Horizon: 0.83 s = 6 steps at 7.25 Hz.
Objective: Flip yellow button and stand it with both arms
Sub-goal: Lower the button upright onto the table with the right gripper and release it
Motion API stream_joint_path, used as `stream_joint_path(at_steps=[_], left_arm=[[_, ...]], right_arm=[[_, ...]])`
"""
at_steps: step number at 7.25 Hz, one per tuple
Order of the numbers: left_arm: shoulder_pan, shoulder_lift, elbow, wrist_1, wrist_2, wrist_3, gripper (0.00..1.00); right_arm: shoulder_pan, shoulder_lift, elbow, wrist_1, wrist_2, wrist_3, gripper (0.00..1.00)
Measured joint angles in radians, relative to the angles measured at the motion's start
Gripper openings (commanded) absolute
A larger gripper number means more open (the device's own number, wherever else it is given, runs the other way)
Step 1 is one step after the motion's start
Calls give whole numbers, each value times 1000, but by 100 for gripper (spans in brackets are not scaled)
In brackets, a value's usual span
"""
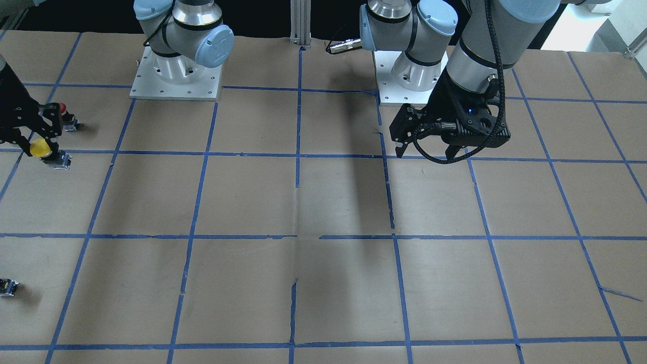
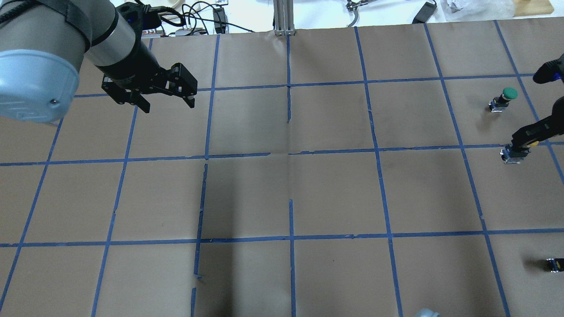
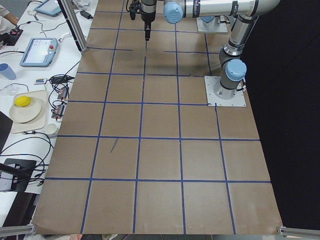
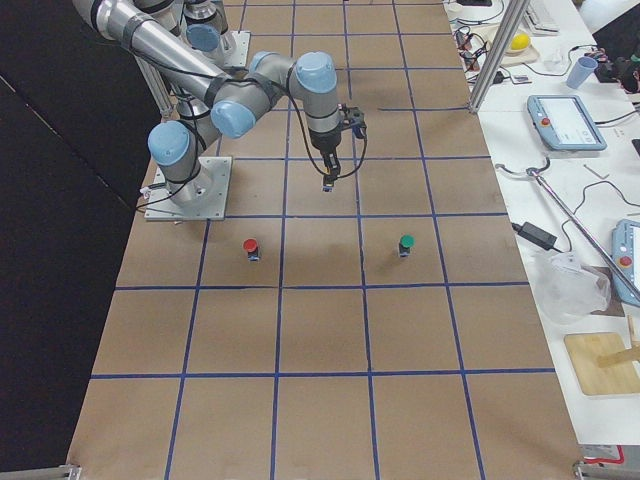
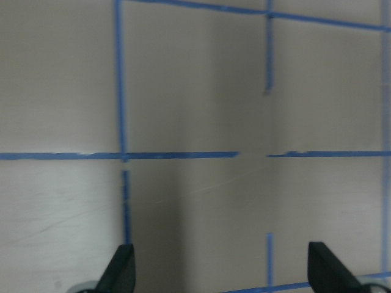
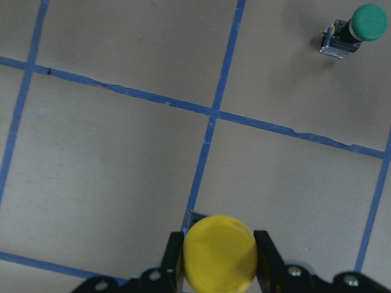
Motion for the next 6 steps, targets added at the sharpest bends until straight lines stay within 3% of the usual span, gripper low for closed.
stream_joint_path(at_steps=[2, 6], left_arm=[[9, 22, 16, -67, 46, 75, 100], [72, 26, 69, -194, -7, 126, 100]], right_arm=[[-52, 58, 68, -154, 11, -45, 19], [-150, 203, 81, -276, 38, -90, 19]])
